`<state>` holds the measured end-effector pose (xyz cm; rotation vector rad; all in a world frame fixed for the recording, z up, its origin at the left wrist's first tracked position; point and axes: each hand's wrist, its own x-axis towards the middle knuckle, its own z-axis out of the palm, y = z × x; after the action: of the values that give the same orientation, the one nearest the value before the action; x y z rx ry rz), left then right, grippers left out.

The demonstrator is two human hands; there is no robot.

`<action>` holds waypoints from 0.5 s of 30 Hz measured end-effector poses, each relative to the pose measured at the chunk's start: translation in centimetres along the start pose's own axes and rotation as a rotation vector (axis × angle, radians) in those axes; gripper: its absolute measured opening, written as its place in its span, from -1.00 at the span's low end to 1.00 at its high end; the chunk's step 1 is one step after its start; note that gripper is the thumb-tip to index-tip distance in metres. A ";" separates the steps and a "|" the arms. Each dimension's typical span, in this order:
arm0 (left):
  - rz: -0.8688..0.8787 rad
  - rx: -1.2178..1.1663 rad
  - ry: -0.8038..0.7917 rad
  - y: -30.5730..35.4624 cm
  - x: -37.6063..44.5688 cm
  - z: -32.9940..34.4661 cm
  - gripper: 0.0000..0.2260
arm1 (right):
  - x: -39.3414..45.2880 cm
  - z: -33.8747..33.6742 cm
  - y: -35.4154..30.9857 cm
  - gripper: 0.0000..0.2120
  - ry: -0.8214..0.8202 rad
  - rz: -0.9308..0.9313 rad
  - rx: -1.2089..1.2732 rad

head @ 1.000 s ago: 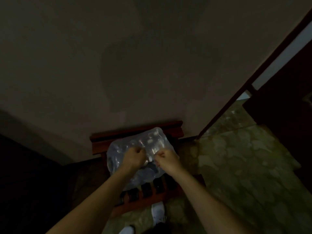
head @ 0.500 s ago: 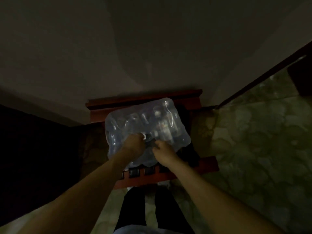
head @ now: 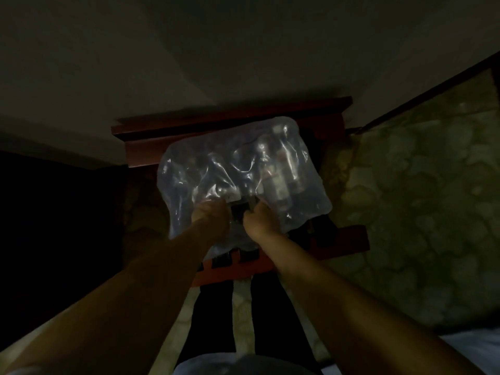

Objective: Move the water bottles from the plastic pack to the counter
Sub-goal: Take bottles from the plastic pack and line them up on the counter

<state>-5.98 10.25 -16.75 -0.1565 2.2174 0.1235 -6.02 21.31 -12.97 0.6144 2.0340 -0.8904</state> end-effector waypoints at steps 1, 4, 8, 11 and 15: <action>0.001 0.010 0.008 0.1 0.3 0.3 -0.61 | 0.3 0.1 -0.1 -0.72 0.020 0.013 0.006; 0.007 0.054 -0.001 0.2 0.8 1.2 -0.61 | 1.0 0.6 -0.2 -0.74 0.089 0.047 0.027; 0.047 0.029 0.003 -0.4 1.7 1.6 -0.61 | 2.3 0.8 -0.5 -0.62 0.083 0.132 -0.059; 0.106 -0.012 0.008 -0.8 2.2 1.8 -0.60 | 4.0 0.6 -1.0 -0.60 -0.009 0.224 -0.137; 0.170 -0.002 0.020 -1.2 2.4 2.1 -0.63 | 5.7 0.7 -0.9 -0.58 -0.201 0.314 -0.200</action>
<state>-5.63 9.19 -19.97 0.0300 2.2485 0.2186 -9.40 20.77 -17.62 0.6803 1.7581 -0.5339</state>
